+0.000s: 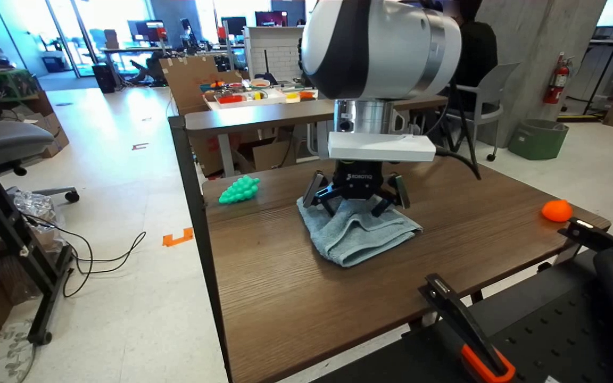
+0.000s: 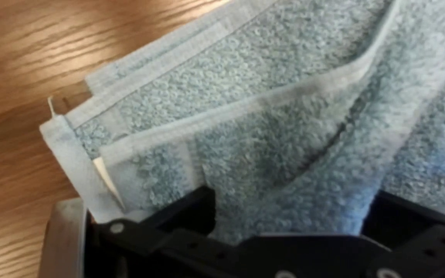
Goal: Wipe the table with the blue cloth
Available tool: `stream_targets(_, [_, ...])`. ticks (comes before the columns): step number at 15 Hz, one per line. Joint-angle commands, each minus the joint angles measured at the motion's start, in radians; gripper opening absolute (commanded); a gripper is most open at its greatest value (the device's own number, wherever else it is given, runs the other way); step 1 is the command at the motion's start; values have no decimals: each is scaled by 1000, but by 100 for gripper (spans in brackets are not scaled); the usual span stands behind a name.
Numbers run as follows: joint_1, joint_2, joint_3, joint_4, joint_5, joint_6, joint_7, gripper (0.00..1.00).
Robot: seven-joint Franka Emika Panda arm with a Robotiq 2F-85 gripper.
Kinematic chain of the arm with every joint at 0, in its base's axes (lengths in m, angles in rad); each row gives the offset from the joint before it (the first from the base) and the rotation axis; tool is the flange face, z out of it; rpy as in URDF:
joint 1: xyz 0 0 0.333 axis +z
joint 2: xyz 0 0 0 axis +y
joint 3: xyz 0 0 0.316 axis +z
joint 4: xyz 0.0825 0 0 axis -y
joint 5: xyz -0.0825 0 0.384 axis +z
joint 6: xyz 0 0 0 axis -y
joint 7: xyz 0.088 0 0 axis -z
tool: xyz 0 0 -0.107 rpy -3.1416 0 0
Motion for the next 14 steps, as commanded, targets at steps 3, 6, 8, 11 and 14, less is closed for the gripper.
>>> stream_targets(3, [113, 116, 11, 92, -17, -25, 16, 100])
stream_targets(6, [129, 100, 16, 97, -10, -104, 11, 100])
stream_targets(8, [136, 75, 12, 69, -15, -177, 13, 100])
stream_targets(11, [134, 34, 10, 12, -29, -261, -5, 100])
stream_targets(14, [112, 26, -11, -5, -22, -288, 3, 100])
